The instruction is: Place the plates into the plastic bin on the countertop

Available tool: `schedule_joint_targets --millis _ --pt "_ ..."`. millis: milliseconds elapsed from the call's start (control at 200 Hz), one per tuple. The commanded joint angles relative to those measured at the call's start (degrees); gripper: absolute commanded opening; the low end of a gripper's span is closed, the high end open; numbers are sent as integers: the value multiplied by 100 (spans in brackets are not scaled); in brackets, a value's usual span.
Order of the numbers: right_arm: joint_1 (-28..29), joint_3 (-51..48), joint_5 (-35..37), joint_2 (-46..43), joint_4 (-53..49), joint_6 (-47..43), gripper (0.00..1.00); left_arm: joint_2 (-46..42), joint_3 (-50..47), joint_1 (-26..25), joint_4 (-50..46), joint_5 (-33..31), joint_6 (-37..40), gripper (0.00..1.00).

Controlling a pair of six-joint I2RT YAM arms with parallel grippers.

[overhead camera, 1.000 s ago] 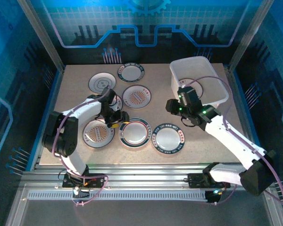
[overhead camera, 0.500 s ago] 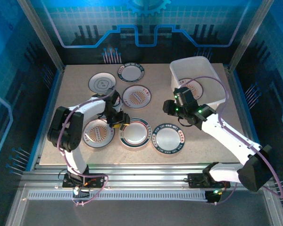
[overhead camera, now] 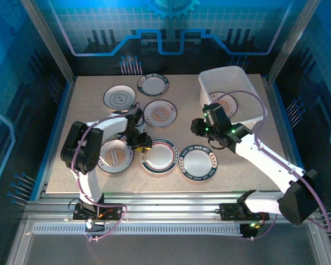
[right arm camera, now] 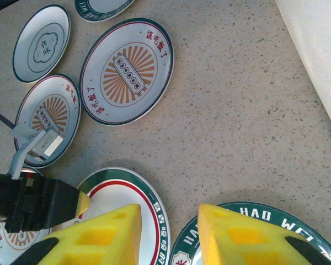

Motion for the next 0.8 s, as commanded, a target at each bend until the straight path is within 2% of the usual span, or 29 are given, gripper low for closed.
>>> schedule_joint_targets --millis 0,425,795 --pt "21 -94 68 -43 103 -54 33 32 -29 -55 -27 33 100 39" --pt "19 -307 173 -243 264 54 31 -334 -258 -55 53 -264 56 22" --pt "23 -390 226 -309 318 89 30 -741 -410 -46 86 -476 34 15"
